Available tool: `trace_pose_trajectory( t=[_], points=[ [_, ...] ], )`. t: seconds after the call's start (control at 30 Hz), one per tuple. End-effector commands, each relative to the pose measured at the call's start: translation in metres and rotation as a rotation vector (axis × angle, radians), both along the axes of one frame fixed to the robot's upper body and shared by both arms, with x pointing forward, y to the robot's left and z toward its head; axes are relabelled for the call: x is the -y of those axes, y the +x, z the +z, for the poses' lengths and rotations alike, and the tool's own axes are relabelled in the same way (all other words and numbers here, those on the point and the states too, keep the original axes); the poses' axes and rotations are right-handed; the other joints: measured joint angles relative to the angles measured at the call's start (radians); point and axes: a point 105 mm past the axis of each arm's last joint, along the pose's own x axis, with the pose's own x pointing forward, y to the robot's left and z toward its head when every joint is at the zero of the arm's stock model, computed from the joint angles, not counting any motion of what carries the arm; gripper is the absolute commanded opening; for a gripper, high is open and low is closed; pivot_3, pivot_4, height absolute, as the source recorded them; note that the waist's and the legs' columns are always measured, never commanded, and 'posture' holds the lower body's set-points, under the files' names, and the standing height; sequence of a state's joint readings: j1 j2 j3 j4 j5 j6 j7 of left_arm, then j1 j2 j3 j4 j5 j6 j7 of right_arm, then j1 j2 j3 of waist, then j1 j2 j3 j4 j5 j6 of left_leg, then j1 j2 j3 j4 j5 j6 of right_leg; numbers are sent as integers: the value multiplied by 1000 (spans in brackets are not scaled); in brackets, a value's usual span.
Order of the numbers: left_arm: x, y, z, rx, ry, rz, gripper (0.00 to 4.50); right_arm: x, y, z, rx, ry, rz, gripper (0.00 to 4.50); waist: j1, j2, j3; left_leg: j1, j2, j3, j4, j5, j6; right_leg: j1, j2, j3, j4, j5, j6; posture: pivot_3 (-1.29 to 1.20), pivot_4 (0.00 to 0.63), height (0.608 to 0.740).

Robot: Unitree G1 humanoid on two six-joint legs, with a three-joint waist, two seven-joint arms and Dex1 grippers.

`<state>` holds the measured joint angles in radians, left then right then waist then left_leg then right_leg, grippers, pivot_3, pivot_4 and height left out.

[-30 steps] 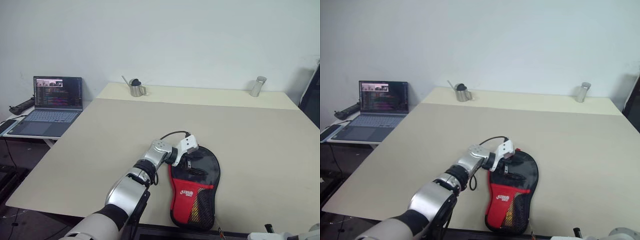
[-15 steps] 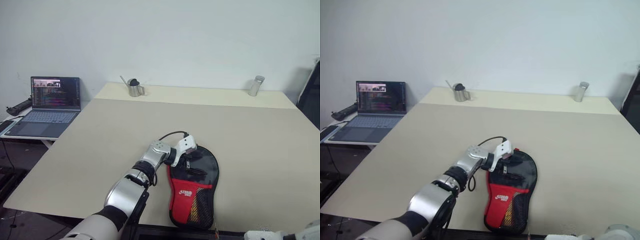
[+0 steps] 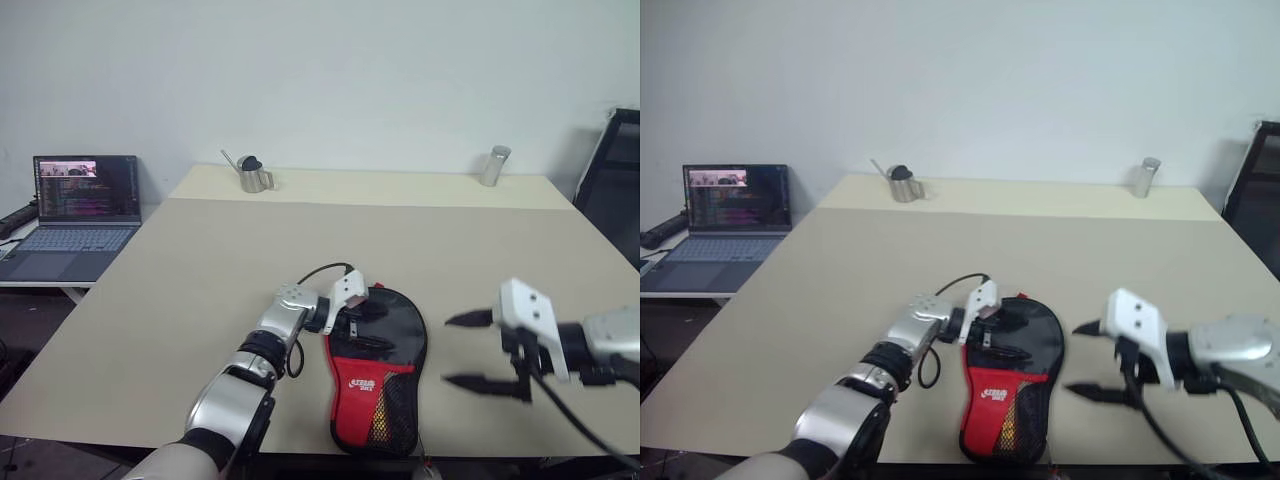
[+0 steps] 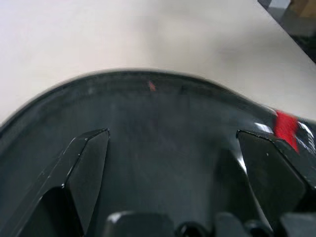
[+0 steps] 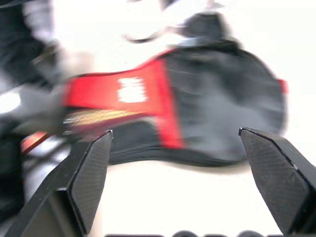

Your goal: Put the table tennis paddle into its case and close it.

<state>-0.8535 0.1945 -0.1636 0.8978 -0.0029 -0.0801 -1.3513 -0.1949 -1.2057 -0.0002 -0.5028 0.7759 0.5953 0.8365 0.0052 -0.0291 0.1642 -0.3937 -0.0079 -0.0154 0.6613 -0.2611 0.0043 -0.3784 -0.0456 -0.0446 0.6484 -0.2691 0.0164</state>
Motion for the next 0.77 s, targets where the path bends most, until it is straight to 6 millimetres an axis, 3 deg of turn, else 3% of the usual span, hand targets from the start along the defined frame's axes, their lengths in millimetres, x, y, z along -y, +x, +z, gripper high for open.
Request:
trace_pose_trajectory(
  t=[0.03,0.27,0.43,0.57,0.77],
  points=[
    [-17,-5,30,51,-71,1,4500,14,22,-5,55,5,-31,4482,0,1,1,-3,0,0,0,0,0,-3,0,0,1,0,0,0,150,740],
    [-57,-29,75,119,-155,156,4500,39,57,-21,156,56,-67,4482,-1,6,4,-8,-1,1,1,0,0,-9,0,2,1,0,-1,0,150,740],
    [-79,-52,95,136,-206,307,4500,63,88,-26,158,132,-200,4482,-5,8,5,-6,0,2,1,0,1,-8,0,4,4,1,-1,0,150,740],
    [-93,-52,98,145,-211,428,4500,72,102,-28,171,147,-246,4482,-1,9,6,-4,0,3,2,0,0,-9,0,5,9,0,-3,0,150,740],
    [-107,-50,80,119,-195,535,4500,75,108,-39,136,118,-252,4482,-4,9,6,-3,0,5,2,0,0,-9,0,7,11,0,-3,0,150,740]
  ],
)
